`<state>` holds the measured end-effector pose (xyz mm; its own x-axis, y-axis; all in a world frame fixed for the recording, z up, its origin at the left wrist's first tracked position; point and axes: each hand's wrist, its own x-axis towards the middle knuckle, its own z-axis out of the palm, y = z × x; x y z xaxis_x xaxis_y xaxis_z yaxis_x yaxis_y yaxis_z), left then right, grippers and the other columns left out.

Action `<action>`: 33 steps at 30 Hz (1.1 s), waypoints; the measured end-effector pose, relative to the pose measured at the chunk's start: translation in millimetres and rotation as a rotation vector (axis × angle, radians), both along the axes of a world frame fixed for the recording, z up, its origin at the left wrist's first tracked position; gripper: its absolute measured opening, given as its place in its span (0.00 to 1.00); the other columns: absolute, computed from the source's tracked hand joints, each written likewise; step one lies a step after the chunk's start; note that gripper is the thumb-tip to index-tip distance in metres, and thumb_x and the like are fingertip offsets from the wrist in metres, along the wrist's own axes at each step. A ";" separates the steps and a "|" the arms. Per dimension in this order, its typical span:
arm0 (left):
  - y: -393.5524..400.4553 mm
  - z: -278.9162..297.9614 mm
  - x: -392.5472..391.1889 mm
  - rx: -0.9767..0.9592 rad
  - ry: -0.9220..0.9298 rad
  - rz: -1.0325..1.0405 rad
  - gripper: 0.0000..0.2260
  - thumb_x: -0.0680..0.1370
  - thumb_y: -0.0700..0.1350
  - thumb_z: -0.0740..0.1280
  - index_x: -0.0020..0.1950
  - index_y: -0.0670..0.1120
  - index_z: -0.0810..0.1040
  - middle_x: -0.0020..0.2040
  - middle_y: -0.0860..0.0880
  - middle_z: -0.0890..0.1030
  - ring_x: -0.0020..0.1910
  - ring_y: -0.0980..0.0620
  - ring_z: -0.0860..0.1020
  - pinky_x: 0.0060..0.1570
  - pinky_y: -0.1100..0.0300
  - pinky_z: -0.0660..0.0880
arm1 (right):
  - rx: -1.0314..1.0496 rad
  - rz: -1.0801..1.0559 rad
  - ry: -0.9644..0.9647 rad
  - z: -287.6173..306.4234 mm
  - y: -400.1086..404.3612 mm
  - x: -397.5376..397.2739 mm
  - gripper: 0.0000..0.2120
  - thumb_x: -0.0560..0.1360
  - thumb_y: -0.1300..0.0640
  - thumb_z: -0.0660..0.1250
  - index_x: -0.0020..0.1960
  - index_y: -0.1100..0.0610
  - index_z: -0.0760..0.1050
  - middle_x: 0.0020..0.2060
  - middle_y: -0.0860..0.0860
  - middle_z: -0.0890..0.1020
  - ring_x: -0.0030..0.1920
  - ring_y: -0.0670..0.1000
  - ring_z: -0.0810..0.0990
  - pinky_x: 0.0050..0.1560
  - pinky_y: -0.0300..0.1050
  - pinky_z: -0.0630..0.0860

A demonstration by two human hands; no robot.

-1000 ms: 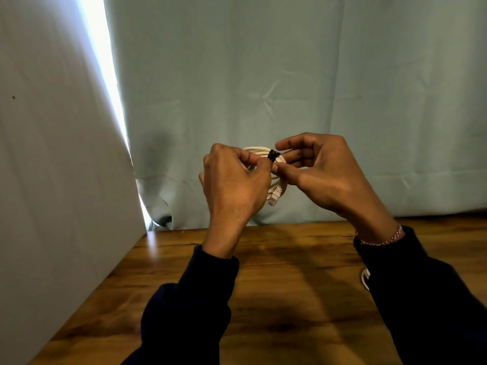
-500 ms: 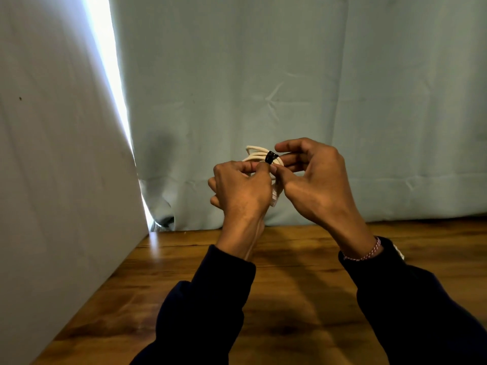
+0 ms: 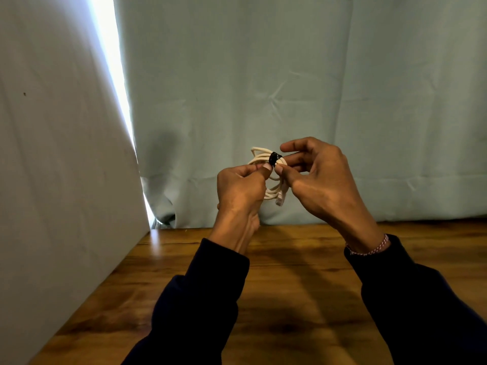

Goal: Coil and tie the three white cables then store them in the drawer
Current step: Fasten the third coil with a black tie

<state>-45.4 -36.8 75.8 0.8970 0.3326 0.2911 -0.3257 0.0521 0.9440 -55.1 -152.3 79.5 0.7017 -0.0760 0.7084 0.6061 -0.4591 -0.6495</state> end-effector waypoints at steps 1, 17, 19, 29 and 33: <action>1.0 1.0 -0.9 -0.008 -0.012 -0.006 0.07 0.75 0.43 0.75 0.37 0.49 0.83 0.38 0.53 0.83 0.37 0.62 0.78 0.33 0.69 0.71 | 0.003 0.011 0.011 1.8 -1.9 -0.3 0.19 0.74 0.59 0.75 0.63 0.52 0.77 0.44 0.43 0.84 0.45 0.40 0.83 0.41 0.32 0.78; 20.9 6.2 -8.7 0.558 -0.126 0.101 0.04 0.75 0.54 0.74 0.48 0.57 0.86 0.43 0.57 0.85 0.45 0.57 0.82 0.48 0.54 0.80 | 0.026 0.017 0.083 7.5 -15.4 2.6 0.15 0.75 0.57 0.74 0.61 0.51 0.79 0.47 0.44 0.85 0.46 0.42 0.84 0.50 0.39 0.82; 20.8 5.4 -11.0 0.674 -0.134 0.147 0.07 0.76 0.57 0.72 0.50 0.58 0.86 0.45 0.56 0.86 0.46 0.54 0.82 0.50 0.50 0.81 | 0.000 0.013 0.082 6.2 -13.5 2.6 0.15 0.74 0.57 0.75 0.60 0.52 0.80 0.46 0.45 0.85 0.46 0.42 0.84 0.49 0.40 0.83; 6.5 0.1 -2.6 0.118 -0.179 0.037 0.02 0.76 0.44 0.75 0.45 0.48 0.87 0.30 0.56 0.82 0.23 0.60 0.74 0.29 0.63 0.70 | 0.025 0.014 0.024 4.2 -6.6 1.3 0.12 0.76 0.56 0.73 0.59 0.52 0.80 0.45 0.43 0.85 0.44 0.40 0.84 0.47 0.40 0.83; 4.1 0.1 -2.2 -0.058 -0.110 -0.070 0.01 0.76 0.42 0.74 0.44 0.47 0.85 0.21 0.57 0.73 0.19 0.58 0.68 0.22 0.66 0.66 | 0.010 0.007 -0.001 4.6 -7.0 0.0 0.14 0.76 0.56 0.73 0.60 0.51 0.80 0.46 0.40 0.83 0.45 0.37 0.83 0.44 0.30 0.79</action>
<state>-47.6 -32.8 75.9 0.8826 0.2894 0.3706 -0.4203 0.1323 0.8977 -55.1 -159.4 84.1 0.7016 -0.0785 0.7083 0.6097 -0.4485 -0.6536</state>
